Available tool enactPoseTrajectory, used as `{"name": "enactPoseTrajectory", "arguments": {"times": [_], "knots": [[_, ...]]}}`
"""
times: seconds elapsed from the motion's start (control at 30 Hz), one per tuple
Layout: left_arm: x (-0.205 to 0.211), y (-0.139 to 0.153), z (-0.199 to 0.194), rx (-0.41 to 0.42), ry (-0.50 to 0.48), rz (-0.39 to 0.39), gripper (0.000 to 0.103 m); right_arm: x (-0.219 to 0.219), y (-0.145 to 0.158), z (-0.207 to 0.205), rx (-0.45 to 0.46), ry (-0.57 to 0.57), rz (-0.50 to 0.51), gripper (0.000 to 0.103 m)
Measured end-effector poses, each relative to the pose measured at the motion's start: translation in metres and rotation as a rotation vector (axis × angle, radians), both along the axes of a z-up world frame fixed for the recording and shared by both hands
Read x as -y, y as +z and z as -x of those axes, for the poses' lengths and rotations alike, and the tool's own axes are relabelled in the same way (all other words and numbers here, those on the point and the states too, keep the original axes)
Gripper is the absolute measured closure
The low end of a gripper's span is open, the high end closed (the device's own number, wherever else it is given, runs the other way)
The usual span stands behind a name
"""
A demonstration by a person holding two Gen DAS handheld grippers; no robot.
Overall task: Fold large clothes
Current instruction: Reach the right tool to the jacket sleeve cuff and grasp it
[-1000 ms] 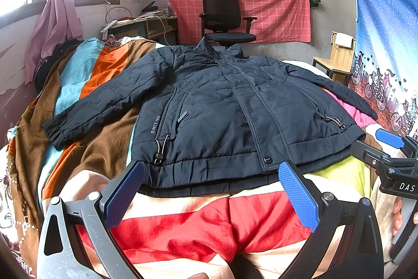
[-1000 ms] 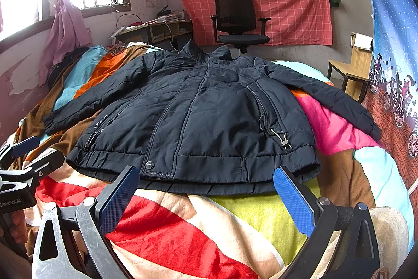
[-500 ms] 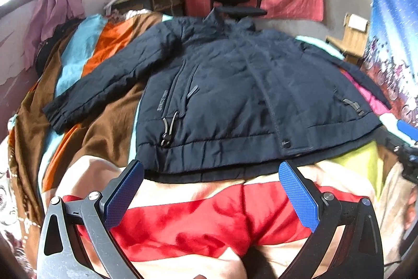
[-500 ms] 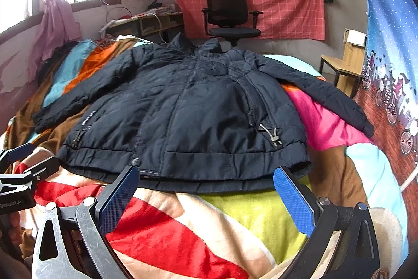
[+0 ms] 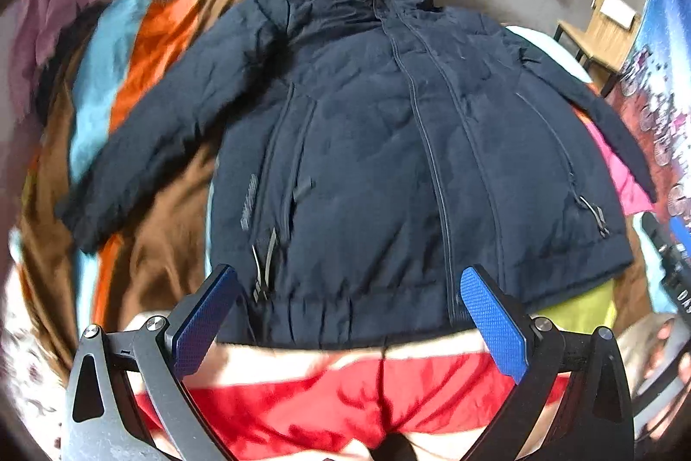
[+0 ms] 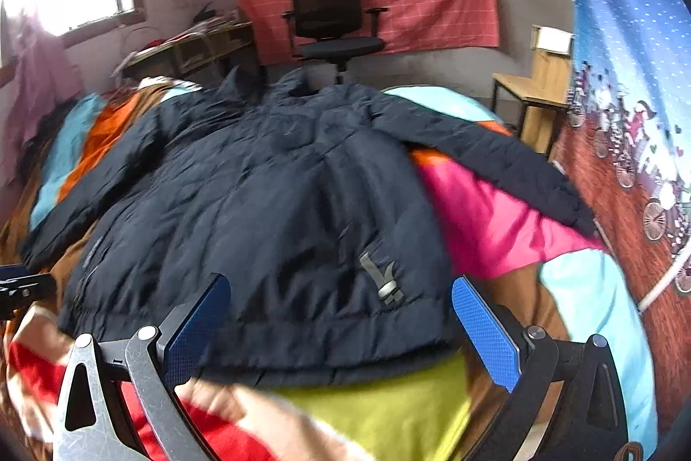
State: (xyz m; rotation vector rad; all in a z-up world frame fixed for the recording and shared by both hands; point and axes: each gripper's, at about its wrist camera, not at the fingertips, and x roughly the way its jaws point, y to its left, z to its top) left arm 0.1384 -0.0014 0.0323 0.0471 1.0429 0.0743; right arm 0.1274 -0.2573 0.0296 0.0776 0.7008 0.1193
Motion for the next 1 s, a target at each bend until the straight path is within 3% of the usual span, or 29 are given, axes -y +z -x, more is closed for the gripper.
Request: {"name": "enactPoseTrajectory", "arguments": {"times": [0.17, 0.3, 0.5, 0.73, 1.0], "knots": [[0.034, 0.023, -0.037, 0.06, -0.049, -0.22, 0.002, 0.03, 0.01, -0.035, 0.027, -0.117, -0.067, 0.0], [0.054, 0.033, -0.071, 0.063, -0.108, -0.24, 0.002, 0.064, 0.014, -0.061, 0.057, -0.24, -0.163, 0.0], [0.092, 0.045, -0.13, 0.121, -0.202, -0.34, 0.002, 0.103, 0.027, -0.106, 0.118, -0.391, -0.221, 0.0], [0.131, 0.031, -0.206, 0.2, -0.364, -0.305, 0.002, 0.165, 0.002, -0.132, 0.096, -0.634, -0.418, 0.0], [0.151, -0.017, -0.293, 0.284, -0.461, -0.236, 0.002, 0.203, -0.056, -0.155, 0.047, -0.772, -0.45, 0.0]]}}
